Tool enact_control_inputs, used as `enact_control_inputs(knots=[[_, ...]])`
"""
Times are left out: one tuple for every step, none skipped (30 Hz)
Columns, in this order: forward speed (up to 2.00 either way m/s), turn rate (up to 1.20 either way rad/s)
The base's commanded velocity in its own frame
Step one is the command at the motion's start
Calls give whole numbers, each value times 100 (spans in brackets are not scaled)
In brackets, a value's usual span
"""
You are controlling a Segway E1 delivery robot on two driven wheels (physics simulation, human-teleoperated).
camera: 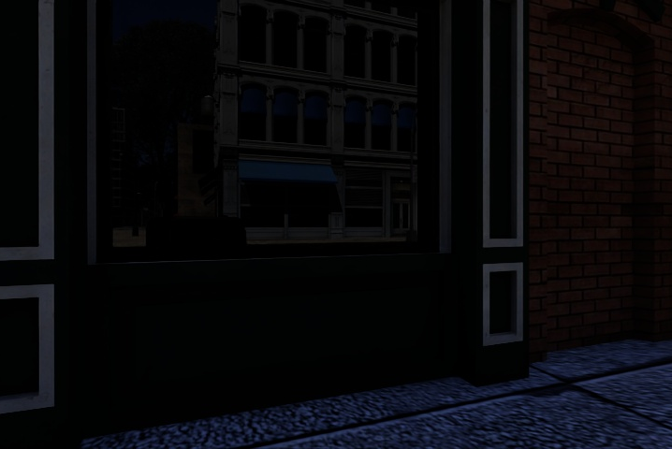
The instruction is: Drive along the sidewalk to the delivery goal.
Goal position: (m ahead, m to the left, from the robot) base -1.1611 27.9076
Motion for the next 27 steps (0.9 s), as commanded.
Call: enact_control_inputs(knots=[[0,0],[0,0],[0,0],[0,0],[0,0],[0,0],[0,0],[0,0],[0,0],[0,0],[0,0],[0,0],[0,0],[0,0],[0,0],[0,0],[0,0],[0,0],[0,0],[0,0],[0,0],[0,0],[0,0],[0,0],[0,0],[0,0],[0,0]])
